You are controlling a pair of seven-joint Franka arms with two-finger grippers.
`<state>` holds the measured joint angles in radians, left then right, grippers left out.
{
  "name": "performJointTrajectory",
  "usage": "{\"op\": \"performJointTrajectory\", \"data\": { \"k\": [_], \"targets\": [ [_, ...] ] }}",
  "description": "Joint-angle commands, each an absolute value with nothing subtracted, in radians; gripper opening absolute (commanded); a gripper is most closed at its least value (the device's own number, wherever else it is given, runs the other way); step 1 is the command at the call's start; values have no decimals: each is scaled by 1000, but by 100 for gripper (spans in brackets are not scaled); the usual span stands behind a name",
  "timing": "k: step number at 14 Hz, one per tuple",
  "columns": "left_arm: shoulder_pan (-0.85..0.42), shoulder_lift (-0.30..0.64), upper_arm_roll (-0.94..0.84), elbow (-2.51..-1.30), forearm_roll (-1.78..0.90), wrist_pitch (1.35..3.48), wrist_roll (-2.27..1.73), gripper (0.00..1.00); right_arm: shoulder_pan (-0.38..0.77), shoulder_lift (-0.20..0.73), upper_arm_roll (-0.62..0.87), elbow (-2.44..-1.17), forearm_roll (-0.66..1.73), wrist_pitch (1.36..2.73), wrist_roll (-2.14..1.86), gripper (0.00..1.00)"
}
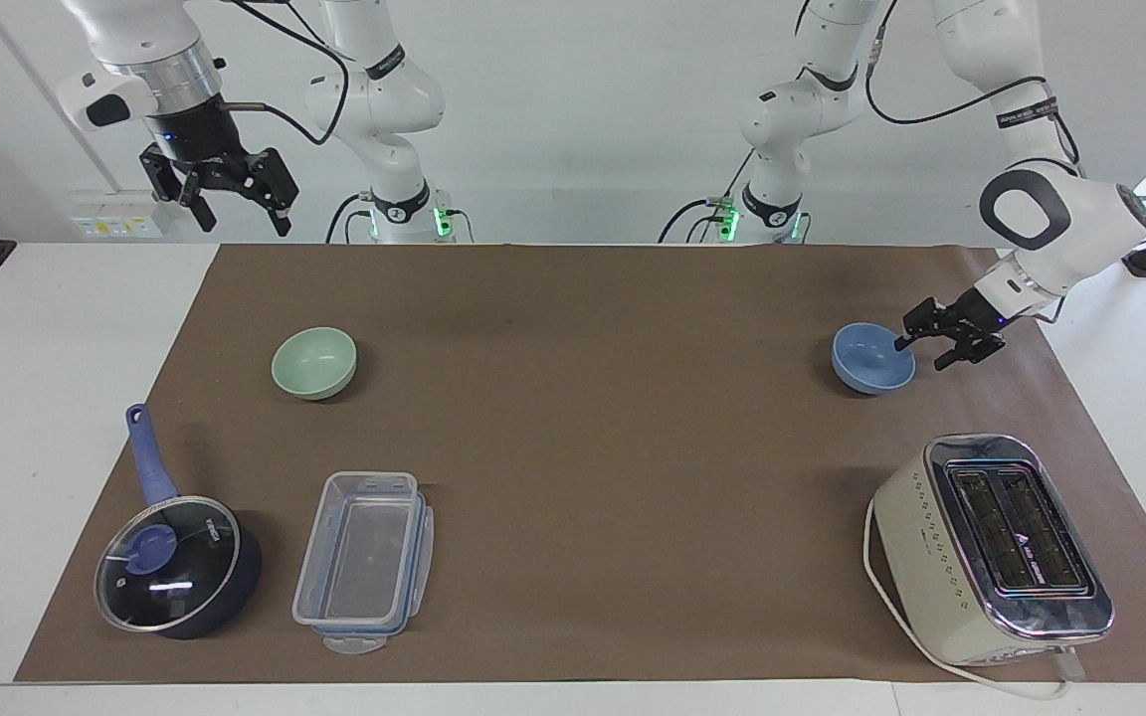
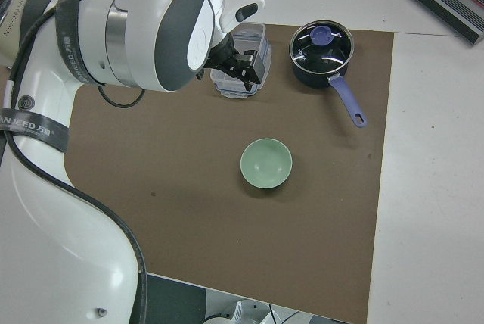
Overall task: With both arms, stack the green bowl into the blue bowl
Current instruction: 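Move the left gripper to the blue bowl rim and grasp it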
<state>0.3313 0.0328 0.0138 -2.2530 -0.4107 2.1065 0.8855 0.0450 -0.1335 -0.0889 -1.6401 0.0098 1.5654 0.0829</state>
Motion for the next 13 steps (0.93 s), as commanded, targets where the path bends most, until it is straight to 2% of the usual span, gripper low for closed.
{"op": "performJointTrajectory", "data": {
  "k": [1, 3, 6, 7, 8, 10, 13],
  "targets": [
    [328, 11, 14, -2299, -428, 2145, 904, 82, 37, -138, -87, -1646, 9, 1560, 63, 100],
    [328, 9, 14, -2303, -428, 2148, 902, 79, 37, -138, -87, -1646, 9, 1559, 63, 100],
    [330, 11, 14, -2301, -428, 2154, 900, 67, 37, -138, -87, -1646, 9, 1560, 63, 100],
    [330, 11, 14, -2301, -428, 2154, 899, 62, 37, -138, -87, -1646, 9, 1560, 63, 100],
    [330, 11, 14, -2299, -428, 2152, 897, 49, 37, -138, -87, -1646, 9, 1560, 63, 100],
    [331, 11, 14, -2299, -428, 2149, 896, 33, 37, -138, -87, -1646, 9, 1560, 63, 100],
    [331, 11, 15, -2299, -428, 2138, 885, 24, 37, -138, -87, -1646, 9, 1559, 63, 100]
  ]
}}
